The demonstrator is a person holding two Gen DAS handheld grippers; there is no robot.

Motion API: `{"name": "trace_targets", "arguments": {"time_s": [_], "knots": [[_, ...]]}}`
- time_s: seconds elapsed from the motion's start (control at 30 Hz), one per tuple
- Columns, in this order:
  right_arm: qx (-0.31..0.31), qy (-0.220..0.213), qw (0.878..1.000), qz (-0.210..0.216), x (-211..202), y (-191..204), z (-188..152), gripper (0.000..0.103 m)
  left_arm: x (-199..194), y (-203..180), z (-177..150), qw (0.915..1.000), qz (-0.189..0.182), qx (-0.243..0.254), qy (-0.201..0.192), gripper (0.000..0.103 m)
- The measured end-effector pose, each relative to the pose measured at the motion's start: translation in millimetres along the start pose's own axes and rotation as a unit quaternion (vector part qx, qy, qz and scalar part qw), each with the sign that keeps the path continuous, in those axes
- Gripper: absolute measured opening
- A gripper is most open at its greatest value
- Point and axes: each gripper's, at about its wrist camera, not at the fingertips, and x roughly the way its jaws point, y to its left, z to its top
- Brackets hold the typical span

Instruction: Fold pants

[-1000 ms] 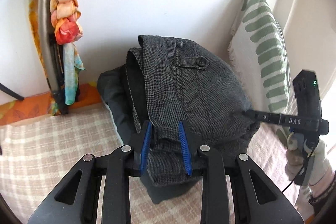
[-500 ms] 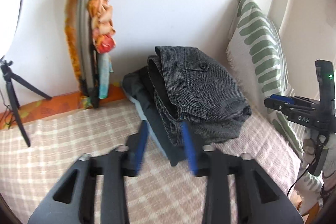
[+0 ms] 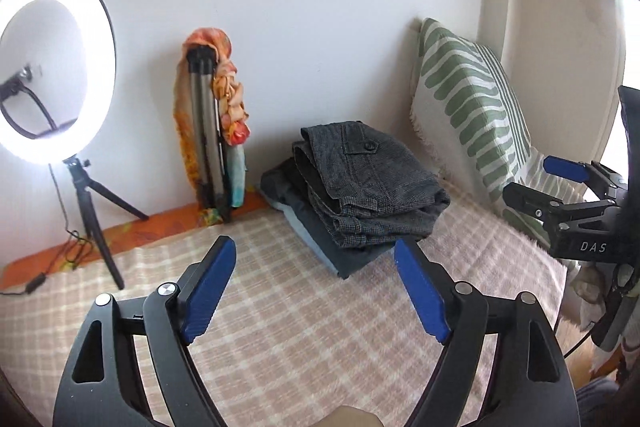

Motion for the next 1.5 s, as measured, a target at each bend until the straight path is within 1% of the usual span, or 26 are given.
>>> {"name": "trace_targets", "arguments": {"time_s": [0.17,0.37,0.47,0.57,0.7,0.8,0.9,1.07,1.2,1.5], "knots": [[0.018,-0.009,1.0,0.009,-28,25,-12,0.103,-28,2,-15,0.9999,0.003,0.01,0.002,0.082],[0.044,-0.01,0.999,0.015,-42,44,-28,0.103,-53,6,-33,0.9998,0.008,0.016,0.001,0.083],[0.045,-0.01,0.999,0.014,-45,52,-35,0.103,-61,11,-44,0.9997,0.021,0.01,-0.004,0.088],[0.047,-0.009,0.999,0.014,-45,59,-40,0.103,-65,15,-50,0.9995,0.029,0.009,-0.003,0.088],[0.048,-0.017,0.999,0.007,-46,64,-42,0.103,-67,21,-56,0.9984,0.053,0.02,-0.003,0.088],[0.047,-0.016,0.999,0.013,-43,68,-44,0.103,-68,27,-61,0.9977,0.065,0.016,-0.008,0.088],[0.047,-0.014,0.999,0.012,-38,72,-49,0.103,-70,34,-68,0.9983,0.058,0.001,-0.008,0.088],[0.046,-0.018,0.999,0.007,-37,76,-55,0.103,-75,36,-77,0.9984,0.055,-0.007,-0.003,0.088],[0.039,-0.025,0.999,-0.004,-40,77,-56,0.103,-75,37,-80,0.9985,0.053,-0.012,0.003,0.088],[0.052,-0.029,0.998,-0.005,-41,76,-55,0.103,-75,36,-81,0.9987,0.05,-0.014,0.004,0.088]]}}
